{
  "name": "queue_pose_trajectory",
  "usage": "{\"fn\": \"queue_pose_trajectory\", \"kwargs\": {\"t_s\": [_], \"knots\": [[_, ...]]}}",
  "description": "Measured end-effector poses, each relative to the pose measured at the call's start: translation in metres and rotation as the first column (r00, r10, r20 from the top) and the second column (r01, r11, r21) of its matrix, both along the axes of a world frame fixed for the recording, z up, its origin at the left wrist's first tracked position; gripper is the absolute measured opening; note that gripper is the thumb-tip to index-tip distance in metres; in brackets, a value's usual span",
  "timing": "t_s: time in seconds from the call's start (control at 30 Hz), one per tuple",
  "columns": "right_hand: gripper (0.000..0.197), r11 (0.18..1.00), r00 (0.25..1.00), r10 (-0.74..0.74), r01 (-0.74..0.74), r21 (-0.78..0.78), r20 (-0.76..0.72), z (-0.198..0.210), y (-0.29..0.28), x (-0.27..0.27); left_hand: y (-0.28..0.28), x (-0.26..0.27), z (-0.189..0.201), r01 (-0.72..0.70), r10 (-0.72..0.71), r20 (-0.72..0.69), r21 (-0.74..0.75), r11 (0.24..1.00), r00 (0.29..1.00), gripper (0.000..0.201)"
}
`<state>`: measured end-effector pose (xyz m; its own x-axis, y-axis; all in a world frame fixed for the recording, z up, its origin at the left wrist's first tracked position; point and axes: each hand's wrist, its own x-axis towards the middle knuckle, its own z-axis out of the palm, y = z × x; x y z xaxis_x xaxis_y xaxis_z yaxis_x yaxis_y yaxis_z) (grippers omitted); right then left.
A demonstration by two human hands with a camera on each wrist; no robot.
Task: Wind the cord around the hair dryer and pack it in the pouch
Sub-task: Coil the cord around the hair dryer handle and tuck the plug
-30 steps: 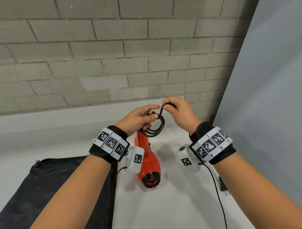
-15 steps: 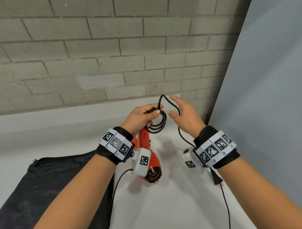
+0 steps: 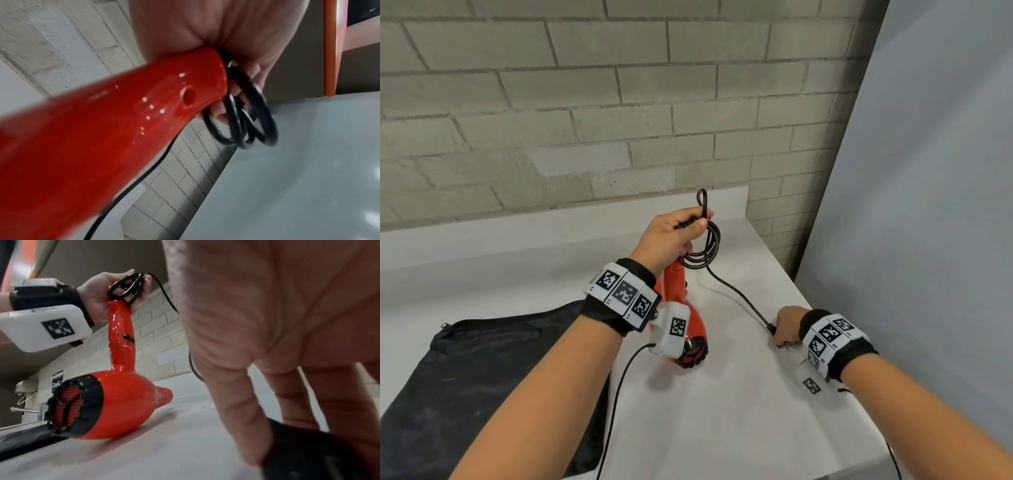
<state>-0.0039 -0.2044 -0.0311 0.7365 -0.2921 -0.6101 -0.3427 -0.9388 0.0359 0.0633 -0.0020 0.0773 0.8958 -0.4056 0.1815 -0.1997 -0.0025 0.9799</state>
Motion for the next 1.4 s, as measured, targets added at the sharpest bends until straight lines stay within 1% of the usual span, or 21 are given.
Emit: {"fn": "queue_pose_trajectory", "kwargs": {"t_s": [0.1,0.17,0.23,0.27,0.3,0.37,0.43,0.47,0.6,0.67,0.7,0.77,0.83,0.87,0.93,0.97,1.03,1.1,1.23,1.33,1.4], "knots": [[0.024,0.996,0.996,0.094,-0.094,0.008,0.004,0.002,0.004,0.005,0.0,-0.001,0.0,0.022,-0.022,0.003,0.009,1.0,1.0,0.024],[0.015,0.991,0.992,0.107,-0.112,0.077,0.07,0.007,0.005,0.008,0.001,-0.001,-0.001,0.033,-0.033,0.008,0.002,0.999,0.999,0.026],[0.012,0.975,0.973,-0.005,-0.046,0.217,0.229,0.013,0.004,0.011,0.002,-0.001,-0.001,0.032,-0.032,0.009,-0.013,0.999,0.999,0.024],[0.012,0.946,0.941,-0.096,-0.016,0.325,0.325,0.016,0.004,0.012,0.003,0.0,-0.001,0.03,-0.03,0.006,-0.022,0.999,1.0,0.023],[0.016,0.897,0.886,-0.198,-0.009,0.442,0.419,0.019,0.004,0.013,0.004,0.0,-0.001,0.024,-0.024,0.006,-0.03,0.999,1.0,0.023],[0.016,0.782,0.733,-0.381,-0.07,0.619,0.564,0.03,0.012,0.012,0.005,0.0,-0.001,0.002,-0.002,0.011,-0.037,0.999,1.0,0.022],[0.014,0.683,0.592,-0.501,-0.177,0.708,0.631,0.044,0.023,0.013,0.005,0.001,-0.002,-0.027,0.028,0.018,-0.044,0.999,0.999,0.021],[0.013,0.642,0.549,-0.538,-0.226,0.733,0.64,0.052,0.029,0.013,0.006,0.0,-0.002,-0.039,0.04,0.021,-0.049,0.998,0.999,0.021],[0.016,0.515,0.428,-0.632,-0.391,0.762,0.647,0.074,0.05,0.01,0.007,0.0,-0.005,-0.049,0.05,0.024,-0.065,0.997,0.998,0.021],[0.022,0.467,0.33,-0.684,-0.487,0.738,0.65,0.083,0.06,0.005,0.009,0.0,-0.005,-0.059,0.061,0.026,-0.071,0.996,0.998,0.021],[0.024,0.422,0.284,-0.718,-0.549,0.722,0.636,0.087,0.065,0.002,0.01,0.001,-0.005,-0.068,0.07,0.028,-0.072,0.995,0.997,0.021],[0.028,0.361,0.221,-0.752,-0.651,0.668,0.621,0.091,0.072,0.0,0.012,0.002,-0.006,-0.079,0.081,0.03,-0.079,0.994,0.996,0.02],[0.033,0.376,0.212,-0.719,-0.682,0.627,0.662,0.092,0.078,0.001,0.013,0.003,-0.007,-0.077,0.08,0.032,-0.088,0.993,0.996,0.019],[0.033,0.409,0.221,-0.679,-0.678,0.611,0.7,0.091,0.081,0.003,0.014,0.003,-0.007,-0.074,0.077,0.033,-0.091,0.993,0.996,0.019],[0.029,0.512,0.22,-0.583,-0.648,0.564,0.782,0.088,0.086,0.01,0.013,0.004,-0.007,-0.066,0.069,0.037,-0.085,0.994,0.997,0.02],[0.024,0.567,0.195,-0.538,-0.637,0.522,0.82,0.085,0.088,0.013,0.013,0.004,-0.007,-0.061,0.064,0.041,-0.078,0.995,0.997,0.02],[0.012,0.675,0.108,-0.439,-0.616,0.406,0.892,0.08,0.092,0.021,0.013,0.006,-0.007,-0.048,0.052,0.05,-0.072,0.996,0.997,0.018],[0.012,0.734,0.073,-0.382,-0.582,0.35,0.921,0.078,0.096,0.027,0.013,0.009,-0.007,-0.035,0.039,0.047,-0.076,0.997,0.998,0.017],[0.027,0.749,0.105,-0.382,-0.546,0.374,0.918,0.081,0.102,0.039,0.018,0.017,-0.007,-0.008,0.01,0.036,-0.063,0.998,0.999,0.017],[0.028,0.745,0.185,-0.369,-0.528,0.408,0.911,0.083,0.107,0.042,0.017,0.021,-0.006,-0.003,0.005,0.036,-0.045,0.999,0.999,0.017],[0.029,0.755,0.191,-0.398,-0.487,0.439,0.897,0.083,0.111,0.043,0.014,0.021,-0.005,-0.003,0.005,0.05,-0.024,1.0,0.999,0.017]]}}
